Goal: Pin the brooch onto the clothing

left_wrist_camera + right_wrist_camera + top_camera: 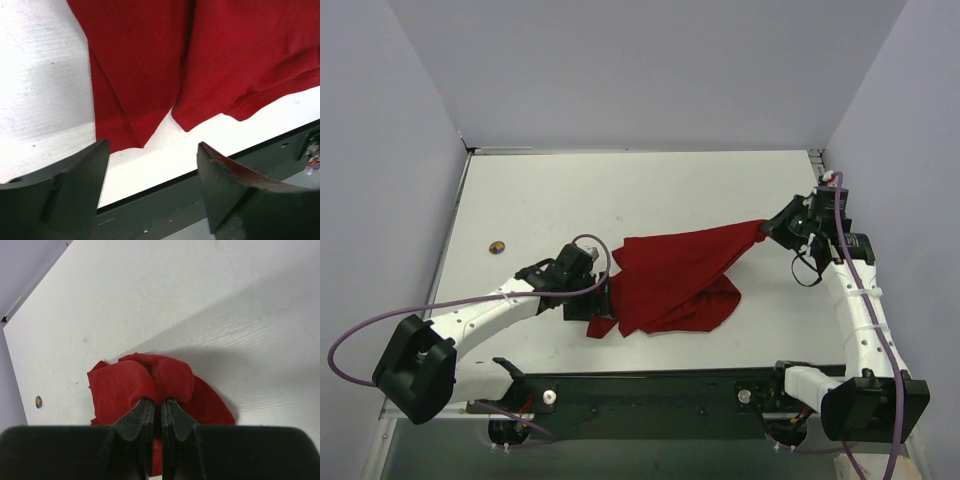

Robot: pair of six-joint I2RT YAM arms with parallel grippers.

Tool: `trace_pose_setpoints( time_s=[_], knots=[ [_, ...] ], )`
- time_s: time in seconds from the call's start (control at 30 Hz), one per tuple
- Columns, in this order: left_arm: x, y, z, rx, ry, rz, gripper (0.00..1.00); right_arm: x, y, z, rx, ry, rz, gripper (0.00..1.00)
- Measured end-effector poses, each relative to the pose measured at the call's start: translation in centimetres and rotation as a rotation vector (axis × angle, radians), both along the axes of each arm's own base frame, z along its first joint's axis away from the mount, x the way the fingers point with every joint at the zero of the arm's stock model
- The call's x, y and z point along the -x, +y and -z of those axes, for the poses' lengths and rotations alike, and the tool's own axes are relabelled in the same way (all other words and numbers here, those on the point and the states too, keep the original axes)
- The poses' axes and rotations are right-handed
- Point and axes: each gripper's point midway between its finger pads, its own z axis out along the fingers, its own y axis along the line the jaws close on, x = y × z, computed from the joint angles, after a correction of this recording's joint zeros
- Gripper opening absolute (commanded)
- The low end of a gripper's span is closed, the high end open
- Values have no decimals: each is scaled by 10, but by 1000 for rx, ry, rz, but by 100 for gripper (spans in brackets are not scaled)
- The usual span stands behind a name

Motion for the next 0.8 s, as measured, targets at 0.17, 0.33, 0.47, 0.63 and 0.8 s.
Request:
trace_pose_setpoints(
  time_s=[0.17, 0.33, 0.47, 0.63, 0.8],
  knots=[
    [-3, -10, 0, 55, -7, -15, 65, 11, -14, 3, 13, 2, 29, 0],
    [1, -24, 4, 90, 10, 4, 65, 23, -14, 27, 15, 66, 25, 0],
    [12, -44, 12, 111, 44, 50, 65, 29, -15, 37, 16, 97, 21, 0],
    [24, -58, 31, 107, 133, 29, 68, 29, -14, 37, 13, 97, 16, 0],
    [19, -67, 29, 147, 142, -41, 69, 29, -14, 37, 7, 96, 11, 0]
  ],
)
